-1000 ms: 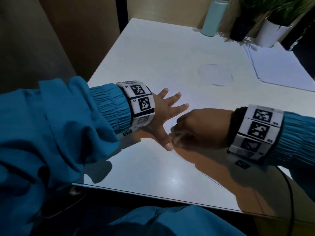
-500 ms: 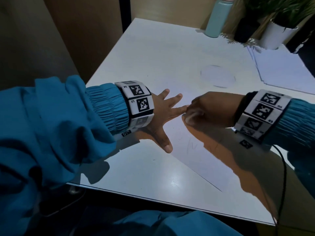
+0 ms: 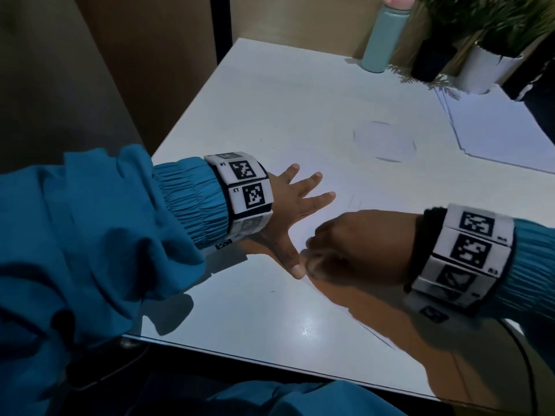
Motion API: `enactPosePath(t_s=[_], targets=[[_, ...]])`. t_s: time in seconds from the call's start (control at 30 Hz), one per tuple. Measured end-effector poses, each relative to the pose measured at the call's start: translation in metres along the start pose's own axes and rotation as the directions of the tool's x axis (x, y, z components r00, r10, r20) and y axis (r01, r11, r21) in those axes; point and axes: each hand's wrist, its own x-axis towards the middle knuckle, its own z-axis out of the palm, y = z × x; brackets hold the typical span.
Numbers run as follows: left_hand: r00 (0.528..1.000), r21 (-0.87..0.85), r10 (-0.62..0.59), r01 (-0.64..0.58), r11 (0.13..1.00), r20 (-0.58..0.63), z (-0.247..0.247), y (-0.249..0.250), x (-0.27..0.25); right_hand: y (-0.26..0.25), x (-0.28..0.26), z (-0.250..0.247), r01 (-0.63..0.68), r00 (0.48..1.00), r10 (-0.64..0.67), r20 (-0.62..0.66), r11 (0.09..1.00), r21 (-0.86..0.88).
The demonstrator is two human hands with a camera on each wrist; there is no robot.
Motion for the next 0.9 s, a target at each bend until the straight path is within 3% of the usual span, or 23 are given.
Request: enactPosePath(t_s=[0.07,0.17,0.23,0.33,0.4,0.57,0.7,0.73,0.83,0.9], targets=[[1.000,0.008,-0.001,0.001,1.000,0.004,0.000,-0.001,0.001,0.016,0.004,-0.005,-0.017,1.000,0.017,-0.008,0.999,-0.039],[1.000,0.020,0.004,-0.004,1.000,0.004,0.000,-0.001,0.001,0.058,0.009,-0.016,-0.196,0.977,0.188,-0.098,0.978,-0.072],[1.000,0.015,0.004,-0.004,1.000,-0.002,0.000,-0.001,0.001,0.053,0.008,-0.012,-0.166,0.976,0.155,-0.154,0.984,-0.058],[1.000,0.010,-0.001,0.001,1.000,-0.001,0.000,0.000,0.000,0.009,0.001,-0.002,-0.072,0.997,0.072,0.006,0.994,0.085],[1.000,0.007,0.000,0.000,1.000,-0.006,0.000,0.000,0.000,0.014,0.003,-0.004,-0.076,0.997,0.076,0.011,0.995,0.069],[1.000,0.014,0.000,0.000,1.000,0.032,-0.002,-0.002,0.002,0.064,0.013,-0.020,-0.332,0.933,0.327,-0.153,0.943,-0.008],[0.999,0.014,0.004,-0.004,1.000,0.036,-0.003,-0.002,0.003,0.021,0.009,-0.008,-0.110,0.994,0.110,-0.016,0.994,0.016],[0.999,0.017,0.003,-0.003,1.000,0.035,-0.003,-0.002,0.003,0.023,0.010,-0.010,-0.117,0.993,0.117,0.000,0.993,0.025],[0.999,0.026,0.000,-0.001,1.000,0.043,-0.005,-0.001,0.002,0.063,0.022,-0.023,-0.333,0.940,0.334,-0.066,0.943,0.021],[0.999,0.023,0.001,-0.003,1.000,0.051,-0.005,-0.001,0.002,0.070,0.026,-0.024,-0.387,0.918,0.385,-0.097,0.922,0.006]])
